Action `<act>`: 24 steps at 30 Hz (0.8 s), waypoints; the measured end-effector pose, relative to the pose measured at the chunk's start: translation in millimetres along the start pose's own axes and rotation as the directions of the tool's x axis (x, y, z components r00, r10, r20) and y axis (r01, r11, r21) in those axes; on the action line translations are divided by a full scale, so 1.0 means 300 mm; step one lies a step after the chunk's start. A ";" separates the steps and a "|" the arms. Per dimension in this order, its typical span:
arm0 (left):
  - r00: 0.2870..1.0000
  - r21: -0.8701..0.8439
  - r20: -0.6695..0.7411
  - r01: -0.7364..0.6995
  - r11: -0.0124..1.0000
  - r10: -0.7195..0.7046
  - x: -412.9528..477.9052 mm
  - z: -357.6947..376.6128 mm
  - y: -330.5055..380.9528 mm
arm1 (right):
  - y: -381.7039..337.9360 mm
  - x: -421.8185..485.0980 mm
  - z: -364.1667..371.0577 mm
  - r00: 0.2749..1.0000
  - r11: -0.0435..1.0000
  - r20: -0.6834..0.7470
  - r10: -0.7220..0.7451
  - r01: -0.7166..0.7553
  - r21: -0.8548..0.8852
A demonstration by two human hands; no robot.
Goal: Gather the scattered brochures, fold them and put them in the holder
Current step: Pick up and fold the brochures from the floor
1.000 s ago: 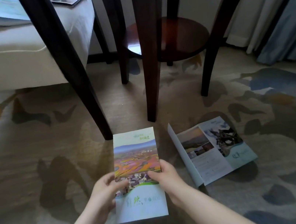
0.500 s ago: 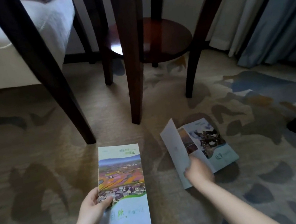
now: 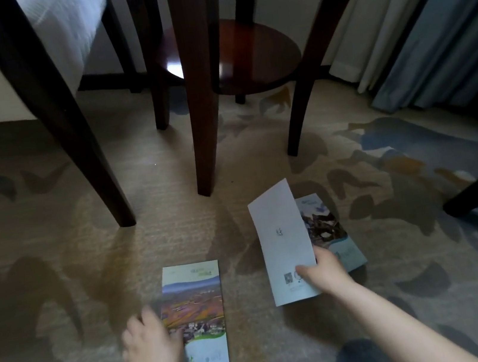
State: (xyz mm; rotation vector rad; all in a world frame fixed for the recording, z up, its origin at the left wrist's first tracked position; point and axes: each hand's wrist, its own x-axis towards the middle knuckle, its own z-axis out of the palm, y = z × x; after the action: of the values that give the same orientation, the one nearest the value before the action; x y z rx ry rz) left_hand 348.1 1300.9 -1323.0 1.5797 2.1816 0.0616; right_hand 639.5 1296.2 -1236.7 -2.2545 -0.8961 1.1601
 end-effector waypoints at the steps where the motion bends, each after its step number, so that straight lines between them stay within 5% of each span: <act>1: 0.998 -0.050 -0.037 -0.051 0.997 0.049 -0.018 -0.021 0.039 | -0.008 -0.016 -0.005 1.000 0.999 0.008 -0.008 0.008 0.032; 3: 0.983 -0.467 0.137 -0.046 0.883 0.124 -0.062 -0.082 0.162 | -0.019 -0.057 0.002 0.998 0.998 0.005 -0.061 0.061 0.029; 5: 0.876 -0.725 0.425 0.179 0.665 0.227 -0.115 -0.116 0.295 | -0.029 -0.110 0.052 0.990 0.990 0.049 -0.129 0.132 -0.057; 7: 0.815 -0.734 0.478 0.164 0.659 0.329 -0.148 -0.115 0.384 | -0.046 -0.160 0.134 0.961 0.981 0.230 -0.156 0.178 -0.079; 9: 0.848 -0.700 0.421 0.078 0.709 0.322 -0.153 -0.104 0.419 | -0.046 -0.164 0.207 0.873 0.991 0.470 -0.129 0.132 0.027; 11: 0.888 -0.637 0.375 0.039 0.770 0.265 -0.123 -0.091 0.406 | -0.019 -0.111 0.212 0.837 0.995 0.540 -0.089 0.053 0.081; 14: 0.905 -0.584 0.352 0.013 0.812 0.239 -0.088 -0.077 0.348 | 0.080 0.006 0.124 0.978 0.995 0.206 0.037 -0.056 0.085; 17: 0.909 -0.606 0.357 0.051 0.794 0.214 -0.076 -0.056 0.294 | 0.189 0.097 0.052 0.985 0.986 -0.142 0.098 -0.116 -0.120; 21: 0.904 -0.641 0.389 0.126 0.757 0.179 -0.073 -0.039 0.256 | 0.228 0.131 0.133 0.985 0.892 -0.129 0.118 -0.162 -0.423; 24: 0.906 -0.634 0.388 0.128 0.763 0.170 -0.070 -0.038 0.250 | 0.216 0.111 0.232 0.980 0.856 -0.174 0.099 -0.173 -0.487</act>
State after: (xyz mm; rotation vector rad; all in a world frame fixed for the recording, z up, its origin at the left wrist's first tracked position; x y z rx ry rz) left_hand 416.0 1310.2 -1284.2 1.0793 1.5461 0.4005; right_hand 618.2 1282.2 -1334.2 -2.8186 -1.0918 0.8723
